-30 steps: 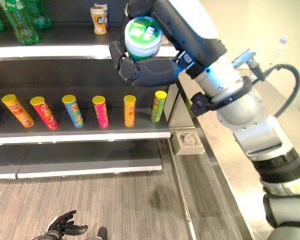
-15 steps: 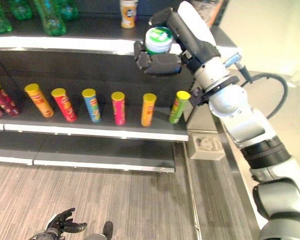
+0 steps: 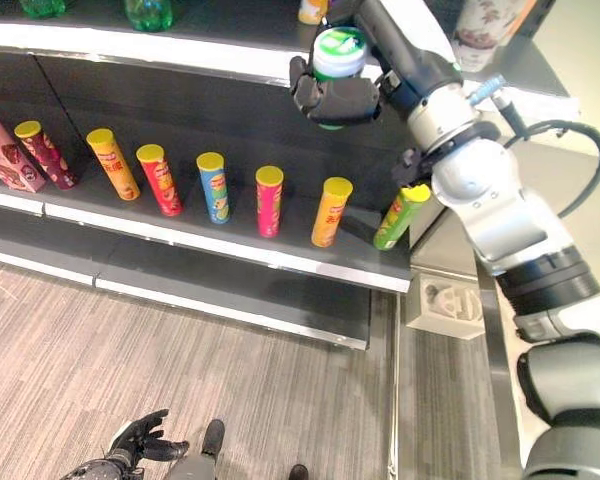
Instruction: Put the goods on the table back onto the shelves and tidy them up.
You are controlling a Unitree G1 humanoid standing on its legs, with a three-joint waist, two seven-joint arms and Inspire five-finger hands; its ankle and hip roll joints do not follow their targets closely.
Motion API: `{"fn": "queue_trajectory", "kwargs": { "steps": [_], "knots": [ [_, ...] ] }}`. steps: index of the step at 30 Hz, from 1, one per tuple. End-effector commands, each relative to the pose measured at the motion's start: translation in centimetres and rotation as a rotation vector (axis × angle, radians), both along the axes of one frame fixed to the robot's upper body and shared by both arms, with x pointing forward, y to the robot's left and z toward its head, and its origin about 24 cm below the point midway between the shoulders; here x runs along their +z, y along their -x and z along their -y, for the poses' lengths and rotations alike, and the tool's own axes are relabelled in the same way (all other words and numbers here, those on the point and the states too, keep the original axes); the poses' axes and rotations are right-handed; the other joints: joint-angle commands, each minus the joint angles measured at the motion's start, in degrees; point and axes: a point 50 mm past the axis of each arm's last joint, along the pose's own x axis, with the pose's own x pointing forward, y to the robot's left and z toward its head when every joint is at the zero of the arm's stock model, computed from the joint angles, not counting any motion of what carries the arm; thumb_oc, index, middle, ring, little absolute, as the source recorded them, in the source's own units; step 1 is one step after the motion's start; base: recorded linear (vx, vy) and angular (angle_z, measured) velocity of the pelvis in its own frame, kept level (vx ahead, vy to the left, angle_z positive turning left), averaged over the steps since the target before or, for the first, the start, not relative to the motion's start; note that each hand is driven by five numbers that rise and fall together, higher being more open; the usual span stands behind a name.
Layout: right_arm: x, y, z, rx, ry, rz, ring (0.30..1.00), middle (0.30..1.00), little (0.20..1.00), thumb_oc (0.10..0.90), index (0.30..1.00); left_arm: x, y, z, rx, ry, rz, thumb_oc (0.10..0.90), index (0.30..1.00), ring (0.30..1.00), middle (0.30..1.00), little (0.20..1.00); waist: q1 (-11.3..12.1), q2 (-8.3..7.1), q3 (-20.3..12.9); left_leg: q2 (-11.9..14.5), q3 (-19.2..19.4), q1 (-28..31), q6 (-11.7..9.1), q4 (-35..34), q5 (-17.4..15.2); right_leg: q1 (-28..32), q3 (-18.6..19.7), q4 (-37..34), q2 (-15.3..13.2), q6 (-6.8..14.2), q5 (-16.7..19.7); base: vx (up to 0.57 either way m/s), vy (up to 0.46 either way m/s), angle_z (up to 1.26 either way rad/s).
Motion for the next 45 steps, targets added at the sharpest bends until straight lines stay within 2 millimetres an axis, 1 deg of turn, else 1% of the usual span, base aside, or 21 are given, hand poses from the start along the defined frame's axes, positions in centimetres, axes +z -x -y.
{"fn": "queue_trajectory", "kwargs": {
  "steps": [1,9,10,12,13,14,15,18,19,20,24,27,28,31,39,44,45],
  "knots": [
    [6.0,2.7,-1.1,0.097,-0.113,0.269,0.300,0.300,0.300,0.400,0.300,1.8,-2.6,-2.1,-0.043,-0.083,0.107,0.800,0.900,0.900,0.900,0.900,2.3,-4.58,-5.4,-0.3,4.9,4.9,-2.7,2.7,-11.2,-4.3,1.9,1.4,-4.5,7.1,-0.7,0.05,-0.039,0.02],
    [6.0,2.7,-1.1,0.097,-0.156,0.296,0.300,0.300,0.300,0.400,0.300,1.4,-2.2,-2.0,-0.037,-0.098,0.076,0.800,0.900,0.900,0.900,0.900,1.7,-4.80,-5.9,0.1,5.2,5.3,-3.0,2.2,-11.0,-3.3,0.3,1.7,-4.7,7.0,-1.3,0.02,-0.023,0.10],
    [6.5,1.7,-0.2,0.024,-0.192,0.302,0.300,0.300,0.300,0.400,0.300,1.2,-1.7,-2.3,-0.023,-0.113,0.055,0.800,0.900,0.900,0.900,0.900,1.9,-4.97,-6.2,0.0,5.2,5.5,-3.1,1.9,-10.9,-2.9,-0.4,1.7,-5.3,7.0,-1.5,0.02,-0.018,0.06],
    [6.6,1.4,0.1,0.001,-0.198,0.300,0.300,0.300,0.300,0.400,0.300,1.2,-1.7,-2.4,-0.020,-0.115,0.056,0.800,0.900,0.900,0.900,0.900,1.9,-4.96,-6.3,-0.1,5.1,5.6,-3.1,1.9,-10.9,-2.8,-0.6,1.7,-5.4,7.1,-1.5,0.01,-0.015,0.11],
    [6.9,0.8,1.0,-0.055,-0.219,0.293,0.300,0.300,0.300,0.400,0.300,1.2,-1.6,-2.5,-0.013,-0.119,0.055,0.800,0.900,0.900,0.900,0.900,2.1,-5.05,-6.3,-0.2,4.9,5.5,-3.2,1.8,-10.8,-2.8,-1.0,1.9,-5.7,7.2,-1.4,0.00,-0.008,0.16],
    [6.9,0.7,1.0,-0.054,-0.218,0.293,0.300,0.300,0.300,0.400,0.300,1.2,-1.6,-2.5,-0.012,-0.118,0.055,0.800,0.900,0.900,0.900,0.900,2.1,-5.00,-6.3,-0.2,4.9,5.5,-3.2,1.8,-10.8,-2.8,-1.0,1.9,-5.7,7.2,-1.4,0.00,-0.004,0.19],
    [7.0,0.1,1.7,-0.092,-0.245,0.277,0.300,0.300,0.300,0.400,0.300,1.1,-1.5,-2.5,-0.007,-0.118,0.054,0.800,0.900,0.900,0.900,0.900,2.2,-5.09,-6.2,-0.3,4.7,5.5,-3.3,1.7,-10.6,-2.9,-1.2,1.9,-6.0,7.3,-1.4,0.00,-0.003,0.16],
    [7.1,-0.9,2.4,-0.144,-0.259,0.242,0.300,0.300,0.300,0.400,0.300,1.2,-1.4,-2.6,0.006,-0.117,0.059,0.800,0.900,0.900,0.900,0.900,2.7,-5.27,-6.2,-0.4,4.4,5.2,-3.4,1.7,-10.6,-3.3,-1.4,2.1,-6.2,7.5,-1.2,0.00,-0.001,0.04],
    [7.1,-0.9,2.4,-0.144,-0.259,0.242,0.300,0.300,0.300,0.400,0.300,1.2,-1.4,-2.6,0.006,-0.117,0.059,0.800,0.900,0.900,0.900,0.900,2.7,-5.25,-6.2,-0.4,4.4,5.2,-3.4,1.7,-10.6,-3.3,-1.4,2.1,-6.2,7.5,-1.2,0.00,0.000,0.00],
    [7.1,-1.4,3.0,-0.183,-0.262,0.226,0.300,0.300,0.300,0.400,0.300,1.1,-1.1,-2.7,0.007,-0.117,0.054,0.800,0.900,0.900,0.900,0.900,3.0,-5.40,-6.2,-0.5,4.2,5.1,-3.5,1.6,-10.6,-3.4,-1.3,2.2,-6.3,7.5,-1.2,0.03,0.001,0.03],
    [6.6,-2.3,4.0,-0.257,-0.265,0.183,0.300,0.300,0.300,0.400,0.300,1.0,-0.8,-2.8,0.015,-0.117,0.045,0.800,0.900,0.900,0.900,0.900,4.0,-5.43,-5.4,-0.5,3.4,4.6,-3.5,1.9,-10.6,-4.0,-1.2,2.8,-6.4,7.6,-1.3,0.03,-0.002,0.05],
    [6.4,-2.5,4.5,-0.281,-0.263,0.169,0.300,0.300,0.300,0.400,0.300,0.8,-0.4,-2.9,0.020,-0.121,0.027,0.800,0.900,0.900,0.900,0.900,4.2,-5.40,-5.0,-0.4,2.9,4.0,-3.5,2.0,-10.5,-4.7,-1.1,3.2,-6.4,7.6,-1.3,0.02,0.000,0.06],
    [6.3,-2.6,4.3,-0.288,-0.257,0.168,0.300,0.300,0.300,0.400,0.300,0.5,0.1,-2.9,0.021,-0.123,0.003,0.800,0.900,0.900,0.900,0.900,4.4,-5.45,-4.9,-0.4,2.7,3.7,-3.5,1.9,-10.3,-4.8,-1.0,3.3,-6.4,7.5,-1.3,0.03,0.005,0.16],
    [6.2,-2.7,4.4,-0.295,-0.254,0.165,0.300,0.300,0.300,0.400,0.300,0.3,0.6,-3.2,0.037,-0.134,-0.020,0.800,0.900,0.900,0.900,0.900,4.4,-5.57,-4.9,-0.4,2.6,3.6,-3.6,1.7,-10.3,-4.9,-1.3,3.3,-6.4,7.6,-1.2,0.03,0.006,0.20],
    [6.6,-2.6,5.0,-0.330,-0.241,0.173,0.300,0.300,0.300,0.400,0.300,0.2,1.1,-3.6,0.060,-0.144,-0.037,0.800,0.900,0.900,0.900,0.900,4.6,-6.06,-5.0,-0.4,2.3,2.8,-3.7,1.3,-10.1,-5.0,-2.3,3.1,-6.7,7.9,-0.8,0.04,0.012,0.11],
    [7.5,-2.3,5.8,-0.366,-0.251,0.187,0.300,0.300,0.300,0.400,0.300,0.3,1.2,-3.8,0.077,-0.148,-0.035,0.800,0.900,0.900,0.900,0.900,4.8,-6.50,-4.9,-0.5,2.1,2.2,-3.8,0.9,-9.8,-5.4,-2.7,2.8,-6.9,8.1,-0.4,0.01,0.006,0.01],
    [8.0,-2.3,6.1,-0.382,-0.254,0.192,0.300,0.300,0.300,0.400,0.300,0.2,1.2,-3.8,0.085,-0.146,-0.035,0.800,0.900,0.900,0.900,0.900,4.9,-6.70,-4.9,-0.5,2.2,2.1,-3.9,0.8,-9.8,-5.5,-2.6,2.7,-6.9,8.1,-0.3,0.00,0.000,0.00]
  ]
}}
